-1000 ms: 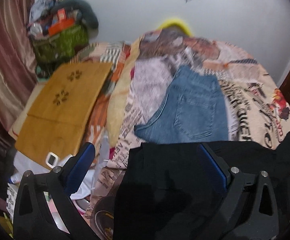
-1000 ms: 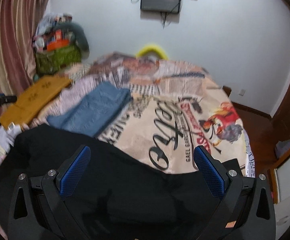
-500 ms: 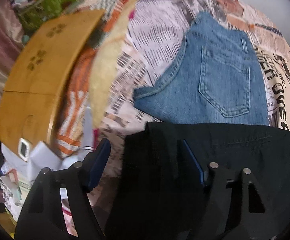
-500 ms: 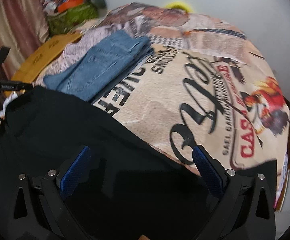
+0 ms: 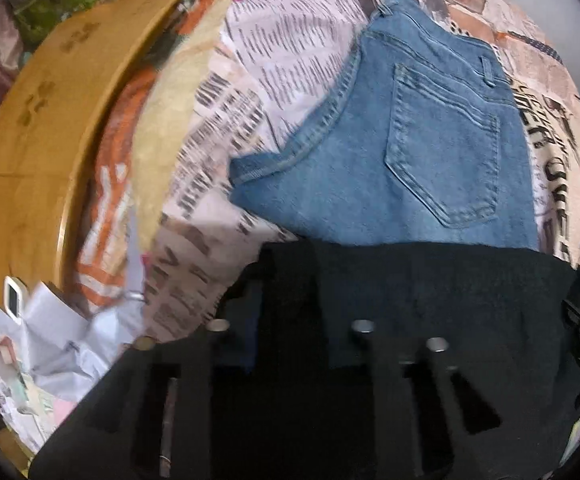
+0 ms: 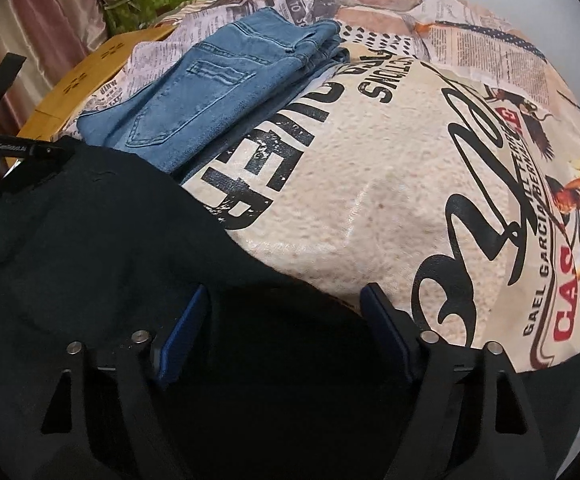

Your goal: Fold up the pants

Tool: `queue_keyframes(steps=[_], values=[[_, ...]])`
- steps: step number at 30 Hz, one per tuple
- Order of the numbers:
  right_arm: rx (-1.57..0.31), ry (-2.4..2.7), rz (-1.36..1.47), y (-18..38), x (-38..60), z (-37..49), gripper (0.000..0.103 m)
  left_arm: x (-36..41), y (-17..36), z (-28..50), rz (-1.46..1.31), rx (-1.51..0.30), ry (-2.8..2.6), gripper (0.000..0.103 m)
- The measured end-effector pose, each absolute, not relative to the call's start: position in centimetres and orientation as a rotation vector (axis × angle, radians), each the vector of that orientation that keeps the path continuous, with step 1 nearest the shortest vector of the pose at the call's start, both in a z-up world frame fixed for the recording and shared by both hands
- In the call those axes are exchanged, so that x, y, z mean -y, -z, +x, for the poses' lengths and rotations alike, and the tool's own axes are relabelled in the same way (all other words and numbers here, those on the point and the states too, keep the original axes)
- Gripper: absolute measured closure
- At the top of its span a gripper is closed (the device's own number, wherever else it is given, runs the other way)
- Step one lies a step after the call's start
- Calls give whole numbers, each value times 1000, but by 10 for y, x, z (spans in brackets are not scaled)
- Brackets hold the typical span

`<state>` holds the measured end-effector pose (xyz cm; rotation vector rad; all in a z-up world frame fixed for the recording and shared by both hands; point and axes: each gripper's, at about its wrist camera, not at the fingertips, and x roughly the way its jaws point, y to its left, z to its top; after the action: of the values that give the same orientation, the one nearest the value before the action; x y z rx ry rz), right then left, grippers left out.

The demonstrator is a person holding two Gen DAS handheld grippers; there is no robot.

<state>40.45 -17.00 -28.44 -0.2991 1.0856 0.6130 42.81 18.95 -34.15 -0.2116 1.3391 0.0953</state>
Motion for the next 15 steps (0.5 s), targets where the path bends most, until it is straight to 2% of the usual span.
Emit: queue_keyframes(steps=[2,4,6,7,10,15], values=[[-1080,-610,-301,283,169,399,46,-178,342,425,-135,-1342,-98,85],[-1080,-615,-308,282,166,392,63,-164,343,416,-46,-1338,-90,89],[-1078,-612,-330,281,164,387,85,-158,344,410,-12,-1330,-97,91],[-1080,-622,-338,281,164,384,90,-156,343,405,5,-1320,-103,92],[-1061,-614,-356,276,161,380,96,-157,334,399,13,-1297,-127,94],[-966,-587,-298,242,167,383,97,-167,298,397,1,-1221,-135,95]])
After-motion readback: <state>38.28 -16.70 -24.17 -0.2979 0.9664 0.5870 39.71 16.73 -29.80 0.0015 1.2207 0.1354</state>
